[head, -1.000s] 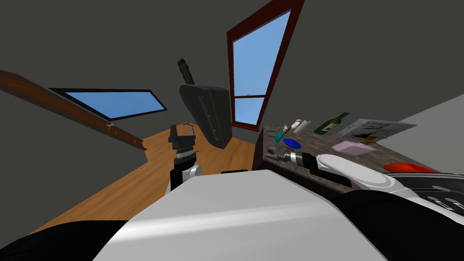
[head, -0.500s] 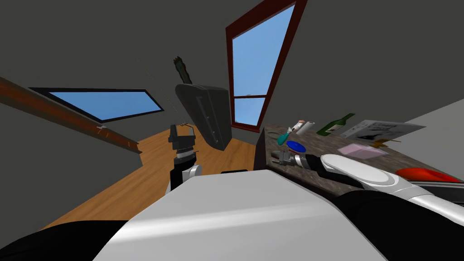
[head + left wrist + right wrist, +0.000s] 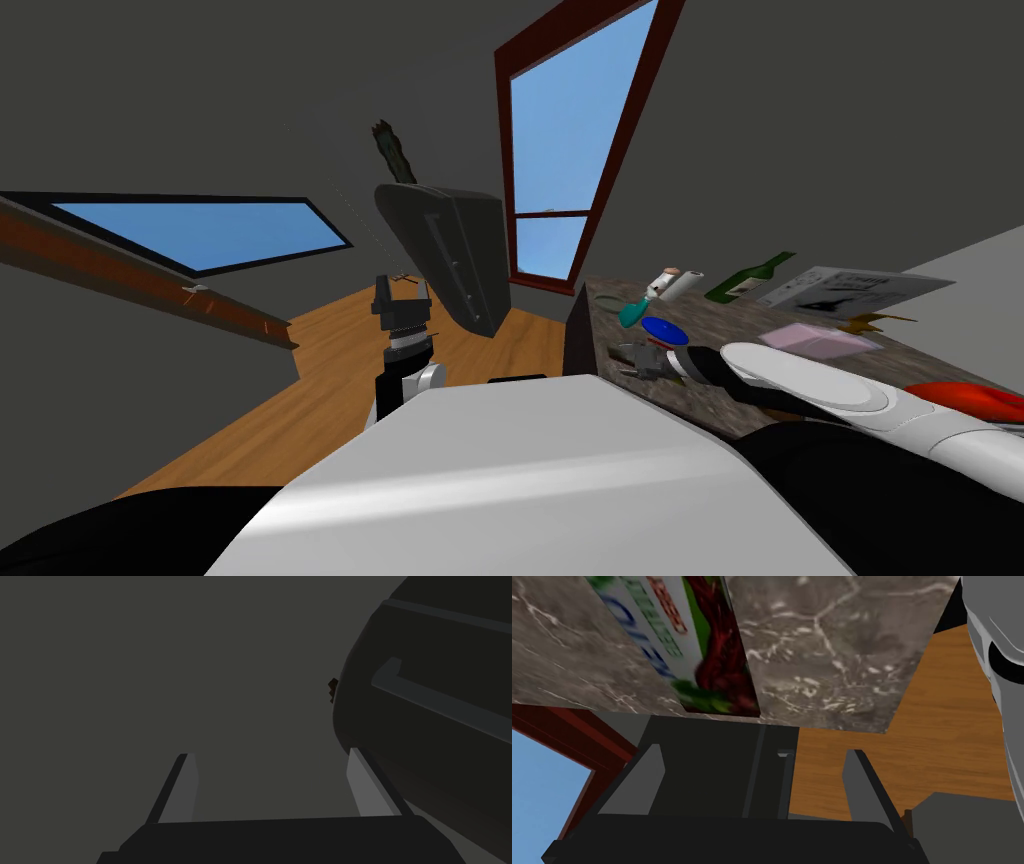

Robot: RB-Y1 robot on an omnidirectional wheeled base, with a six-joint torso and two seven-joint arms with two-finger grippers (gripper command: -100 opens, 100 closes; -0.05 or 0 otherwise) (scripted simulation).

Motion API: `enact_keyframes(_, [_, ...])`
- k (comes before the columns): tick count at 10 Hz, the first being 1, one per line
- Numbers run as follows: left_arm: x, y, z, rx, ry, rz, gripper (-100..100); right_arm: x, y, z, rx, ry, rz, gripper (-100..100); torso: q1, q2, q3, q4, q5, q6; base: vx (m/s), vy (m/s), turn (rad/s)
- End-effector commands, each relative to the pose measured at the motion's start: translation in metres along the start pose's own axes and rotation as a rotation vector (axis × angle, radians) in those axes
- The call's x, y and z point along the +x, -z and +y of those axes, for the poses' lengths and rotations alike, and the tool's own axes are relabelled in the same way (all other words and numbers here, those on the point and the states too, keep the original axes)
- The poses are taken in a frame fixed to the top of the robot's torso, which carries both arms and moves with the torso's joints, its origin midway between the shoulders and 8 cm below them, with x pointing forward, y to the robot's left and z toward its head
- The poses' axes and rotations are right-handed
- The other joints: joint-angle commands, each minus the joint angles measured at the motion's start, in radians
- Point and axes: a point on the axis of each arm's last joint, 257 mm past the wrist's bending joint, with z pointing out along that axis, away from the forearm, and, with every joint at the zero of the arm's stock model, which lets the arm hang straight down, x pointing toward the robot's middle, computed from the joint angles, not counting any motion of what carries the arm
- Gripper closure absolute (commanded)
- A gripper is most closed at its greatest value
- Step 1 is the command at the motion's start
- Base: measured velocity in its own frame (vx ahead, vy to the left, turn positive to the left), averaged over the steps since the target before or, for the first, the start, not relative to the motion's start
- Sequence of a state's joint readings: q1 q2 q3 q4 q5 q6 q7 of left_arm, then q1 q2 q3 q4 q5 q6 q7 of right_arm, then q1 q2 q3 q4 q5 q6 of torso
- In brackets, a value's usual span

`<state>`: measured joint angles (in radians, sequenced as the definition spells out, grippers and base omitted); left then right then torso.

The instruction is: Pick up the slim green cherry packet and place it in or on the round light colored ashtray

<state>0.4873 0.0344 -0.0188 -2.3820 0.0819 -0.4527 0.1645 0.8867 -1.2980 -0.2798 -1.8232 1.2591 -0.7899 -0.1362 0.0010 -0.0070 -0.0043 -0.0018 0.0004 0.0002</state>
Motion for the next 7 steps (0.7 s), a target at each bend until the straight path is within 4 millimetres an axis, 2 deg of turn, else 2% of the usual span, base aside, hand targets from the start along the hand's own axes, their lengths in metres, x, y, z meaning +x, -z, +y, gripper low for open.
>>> enact_keyframes(1, [0.000, 0.000, 0.000, 0.000, 0.000, 0.000, 0, 0.034, 0.010, 0.002, -0.032, 0.031, 0.101, -100, 0.000, 0.000, 0.000, 0.000, 0.000, 0.000, 0.156, 0.033, -0.095])
enact_keyframes(2, [0.000, 0.000, 0.000, 0.000, 0.000, 0.000, 0, 0.037, 0.010, 0.001, -0.030, 0.042, 0.113, -100, 0.000, -0.001, 0.000, 0.000, 0.000, 0.000, 0.116, 0.029, -0.030])
enact_keyframes(4, [0.000, 0.000, 0.000, 0.000, 0.000, 0.000, 0, 0.077, 0.025, 0.005, -0.073, 0.079, 0.234, -100, 0.000, 0.001, 0.001, 0.000, 0.000, 0.000, 0.121, 0.046, -0.053])
enact_keyframes(5, [0.000, 0.000, 0.000, 0.000, 0.000, 0.000, 0, 0.079, 0.025, 0.005, -0.072, 0.086, 0.241, -100, 0.000, 0.000, 0.000, 0.000, 0.000, 0.000, 0.105, 0.026, -0.032])
enact_keyframes(7, [0.000, 0.000, 0.000, 0.000, 0.000, 0.000, 0, 0.113, 0.041, 0.008, -0.113, 0.119, 0.347, -100, -0.002, 0.003, 0.002, 0.001, 0.000, 0.000, 0.090, 0.018, -0.044])
